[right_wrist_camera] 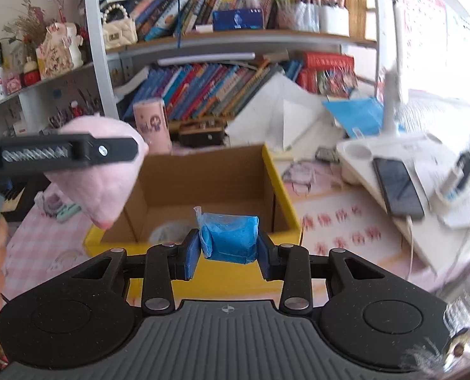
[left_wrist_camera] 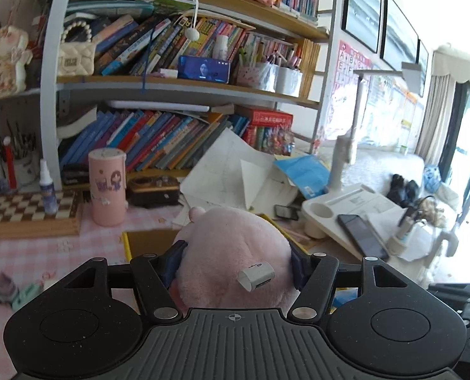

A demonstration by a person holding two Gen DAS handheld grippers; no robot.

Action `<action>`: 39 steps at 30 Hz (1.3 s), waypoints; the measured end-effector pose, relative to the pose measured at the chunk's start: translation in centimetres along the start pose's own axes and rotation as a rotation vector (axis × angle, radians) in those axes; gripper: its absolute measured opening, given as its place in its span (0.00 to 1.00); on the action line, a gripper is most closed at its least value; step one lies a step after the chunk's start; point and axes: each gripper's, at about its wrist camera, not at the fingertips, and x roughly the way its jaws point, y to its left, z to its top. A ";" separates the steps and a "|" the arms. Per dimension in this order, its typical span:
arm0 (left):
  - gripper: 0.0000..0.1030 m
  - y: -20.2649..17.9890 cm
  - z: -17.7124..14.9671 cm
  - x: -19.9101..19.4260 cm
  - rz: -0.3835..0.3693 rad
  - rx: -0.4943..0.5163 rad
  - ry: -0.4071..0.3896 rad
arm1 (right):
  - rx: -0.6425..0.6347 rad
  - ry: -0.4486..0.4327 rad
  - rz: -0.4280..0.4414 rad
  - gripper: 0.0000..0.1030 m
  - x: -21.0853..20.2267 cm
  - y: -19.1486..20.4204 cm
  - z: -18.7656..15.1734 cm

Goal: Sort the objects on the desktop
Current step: 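Lift the plush pig and blue eraser and carry both toward the yellow box, then lower the plush pig and eraser into the yellow box and open both tools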

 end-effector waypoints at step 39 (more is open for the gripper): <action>0.70 -0.3 -3.1 12.0 0.145 0.133 0.314 | -0.567 0.444 0.269 0.33 18.7 0.2 2.3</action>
